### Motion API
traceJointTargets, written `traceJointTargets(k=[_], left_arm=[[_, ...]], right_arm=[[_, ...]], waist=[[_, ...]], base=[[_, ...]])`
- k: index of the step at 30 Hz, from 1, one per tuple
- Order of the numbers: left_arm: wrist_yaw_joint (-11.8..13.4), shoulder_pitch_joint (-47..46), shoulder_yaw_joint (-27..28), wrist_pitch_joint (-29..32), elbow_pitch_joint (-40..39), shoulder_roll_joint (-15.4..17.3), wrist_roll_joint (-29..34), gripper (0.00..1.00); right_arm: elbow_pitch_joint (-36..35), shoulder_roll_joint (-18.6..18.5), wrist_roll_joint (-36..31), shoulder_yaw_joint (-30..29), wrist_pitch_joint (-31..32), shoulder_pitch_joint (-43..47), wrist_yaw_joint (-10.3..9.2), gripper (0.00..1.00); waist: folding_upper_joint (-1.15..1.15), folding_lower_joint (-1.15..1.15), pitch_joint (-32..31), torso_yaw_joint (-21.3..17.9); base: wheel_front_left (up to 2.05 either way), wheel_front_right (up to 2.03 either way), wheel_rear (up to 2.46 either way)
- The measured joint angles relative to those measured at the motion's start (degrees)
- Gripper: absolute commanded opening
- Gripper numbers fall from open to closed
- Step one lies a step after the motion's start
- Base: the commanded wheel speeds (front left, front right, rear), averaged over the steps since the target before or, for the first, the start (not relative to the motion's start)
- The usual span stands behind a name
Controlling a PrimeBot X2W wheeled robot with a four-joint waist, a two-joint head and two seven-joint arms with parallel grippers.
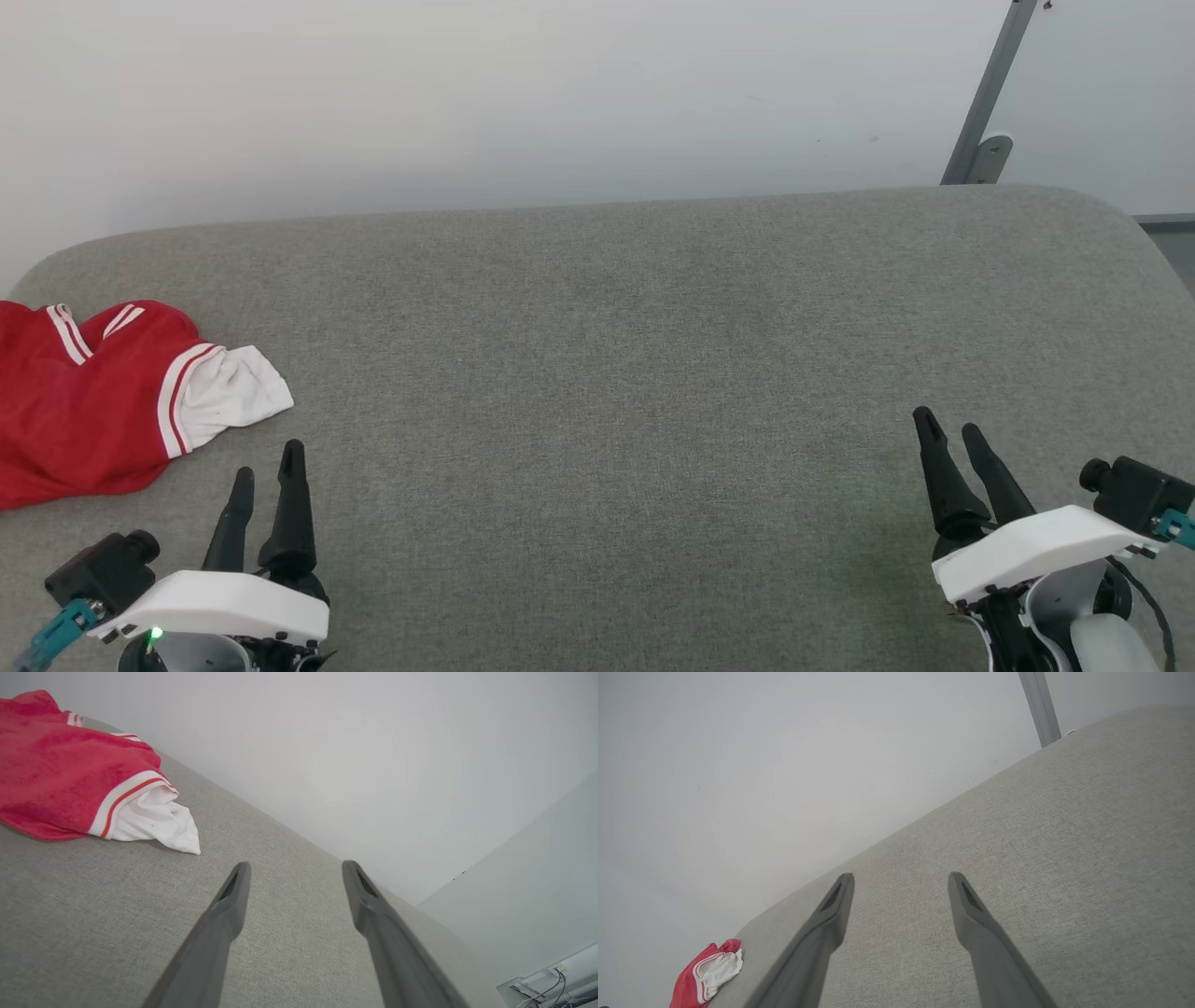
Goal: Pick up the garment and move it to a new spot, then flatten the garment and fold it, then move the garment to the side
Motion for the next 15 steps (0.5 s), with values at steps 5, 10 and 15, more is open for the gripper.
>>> traceJointTargets(k=[5, 10, 15], left_arm=[[-0.09, 0.07, 0.19, -0.54, -0.18, -0.05, 2.37, 1.0], [-0.52, 0.24, 0.24, -1.43, -0.34, -0.11, 5.64, 1.0], [-0.65, 0.27, 0.23, -2.07, -0.33, -0.11, 8.65, 1.0]], right_arm=[[-0.18, -0.32, -2.32, 0.24, -0.2, -0.09, 0.0, 1.0], [-0.34, -0.49, -4.97, 0.59, -0.68, -0.11, 0.0, 1.0], [-0.53, -0.66, -7.76, 0.83, -1.18, -0.14, 0.0, 1.0]], waist=[[0.0, 0.0, 0.0, -0.02], [0.0, 0.0, -0.01, -0.04], [0.0, 0.0, -0.03, -0.07]], base=[[0.0, 0.0, 0.0], [0.0, 0.0, 0.0], [0.0, 0.0, 0.0]])
